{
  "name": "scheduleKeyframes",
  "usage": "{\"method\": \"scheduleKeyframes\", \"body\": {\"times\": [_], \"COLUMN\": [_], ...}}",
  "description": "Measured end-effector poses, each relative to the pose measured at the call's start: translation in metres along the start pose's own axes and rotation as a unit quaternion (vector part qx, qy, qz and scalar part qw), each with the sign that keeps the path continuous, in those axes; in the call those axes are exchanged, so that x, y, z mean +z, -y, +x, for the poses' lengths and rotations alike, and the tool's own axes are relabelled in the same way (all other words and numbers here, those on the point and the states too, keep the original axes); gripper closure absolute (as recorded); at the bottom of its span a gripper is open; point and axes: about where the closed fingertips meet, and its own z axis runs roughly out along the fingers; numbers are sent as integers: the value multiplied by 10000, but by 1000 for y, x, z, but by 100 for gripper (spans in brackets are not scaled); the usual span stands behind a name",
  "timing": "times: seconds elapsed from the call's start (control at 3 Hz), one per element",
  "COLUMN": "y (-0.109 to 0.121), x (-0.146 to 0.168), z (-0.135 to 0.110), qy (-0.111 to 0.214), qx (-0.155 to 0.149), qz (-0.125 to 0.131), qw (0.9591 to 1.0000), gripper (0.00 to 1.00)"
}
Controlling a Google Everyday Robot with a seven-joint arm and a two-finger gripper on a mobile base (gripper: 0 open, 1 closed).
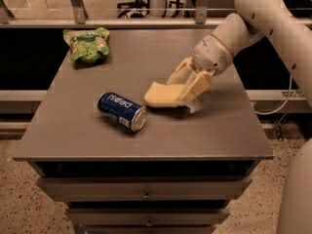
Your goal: Move sponge near pepsi can
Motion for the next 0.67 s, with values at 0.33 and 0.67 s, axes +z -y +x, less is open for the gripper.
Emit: {"method": "scheduleKeyframes", "body": {"times": [0.33,0.67], "y": [0,0], "x": [0,0], "z": [0,0], "qy": [0,0], "qx": [0,0], "qz": [-1,-2], "qw": [10000,10000], "gripper": [0,0]}}
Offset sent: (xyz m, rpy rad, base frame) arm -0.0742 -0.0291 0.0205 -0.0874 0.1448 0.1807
